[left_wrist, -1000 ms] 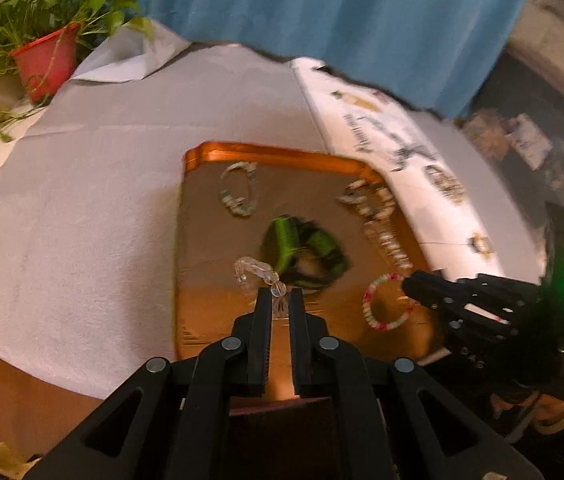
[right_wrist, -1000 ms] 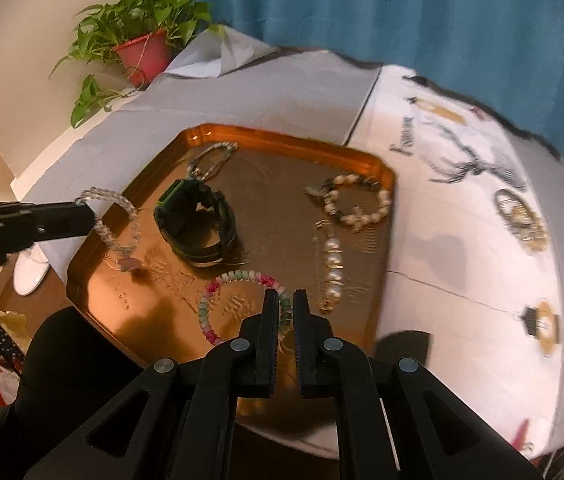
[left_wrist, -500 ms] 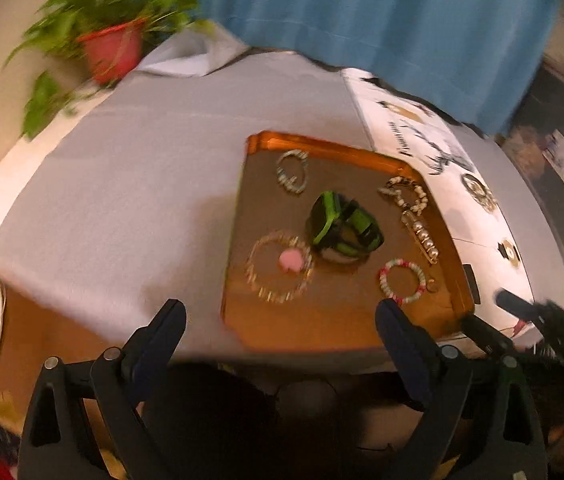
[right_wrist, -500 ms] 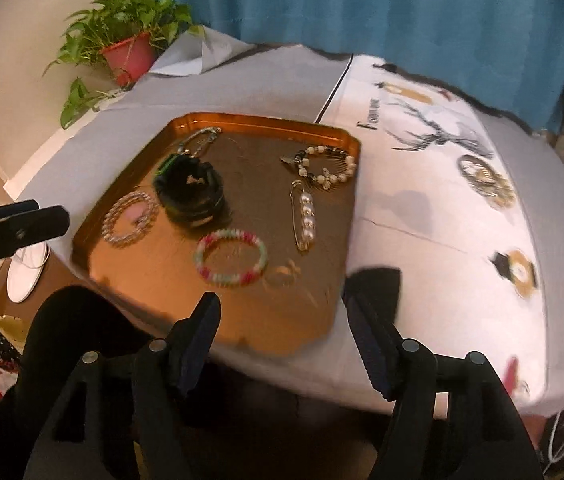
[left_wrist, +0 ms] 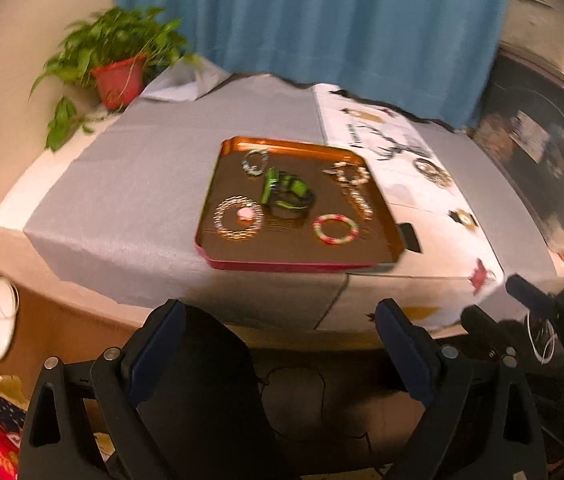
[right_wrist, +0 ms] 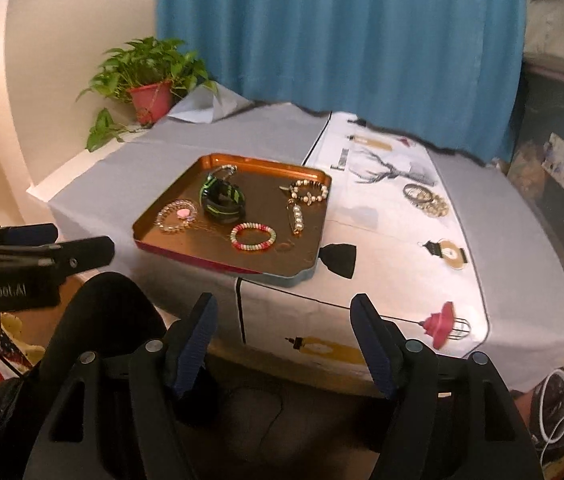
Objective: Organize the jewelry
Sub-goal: 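Withdraw both tools from the tray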
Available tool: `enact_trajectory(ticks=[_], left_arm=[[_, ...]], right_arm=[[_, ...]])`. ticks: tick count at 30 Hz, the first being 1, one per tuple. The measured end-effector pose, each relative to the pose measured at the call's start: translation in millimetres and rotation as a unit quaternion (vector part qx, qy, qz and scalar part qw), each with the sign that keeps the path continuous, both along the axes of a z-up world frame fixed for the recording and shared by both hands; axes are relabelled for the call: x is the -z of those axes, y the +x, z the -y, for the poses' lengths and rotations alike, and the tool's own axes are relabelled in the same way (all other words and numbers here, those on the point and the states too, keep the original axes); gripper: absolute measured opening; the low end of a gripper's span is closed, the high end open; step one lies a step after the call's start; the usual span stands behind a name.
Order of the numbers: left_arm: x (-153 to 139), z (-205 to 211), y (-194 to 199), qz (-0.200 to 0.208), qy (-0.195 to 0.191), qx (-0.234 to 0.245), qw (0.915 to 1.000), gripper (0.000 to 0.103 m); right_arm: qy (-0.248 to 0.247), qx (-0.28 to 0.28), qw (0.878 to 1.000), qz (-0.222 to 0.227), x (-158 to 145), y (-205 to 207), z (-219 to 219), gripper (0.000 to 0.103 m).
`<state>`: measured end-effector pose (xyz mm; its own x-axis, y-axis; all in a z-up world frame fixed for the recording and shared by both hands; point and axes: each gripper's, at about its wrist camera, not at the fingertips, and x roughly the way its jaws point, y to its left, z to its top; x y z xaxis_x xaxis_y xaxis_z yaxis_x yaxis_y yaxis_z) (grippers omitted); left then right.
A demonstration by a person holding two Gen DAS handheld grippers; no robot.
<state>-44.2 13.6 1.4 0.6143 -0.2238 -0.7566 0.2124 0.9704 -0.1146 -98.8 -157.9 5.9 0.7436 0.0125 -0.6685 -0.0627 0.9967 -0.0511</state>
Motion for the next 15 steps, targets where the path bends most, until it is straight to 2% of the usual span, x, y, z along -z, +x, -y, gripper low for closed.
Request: enact_trajectory(ticks=[6,15], left_arm=[[-19.2,8.3,-26.2,0.032,0.009,0.015,0.9993,0.094],[-30.5,8.6,-40.5,0.053,0.009,0.015,0.9985,0.094]], right_arm=[[-0.002,0.004,1.000,0.025,-15.4,-34.2,1.2,0.070],[0.000,0.005,0.999,0.038,-23.9,-49.0,2.3,0.071]])
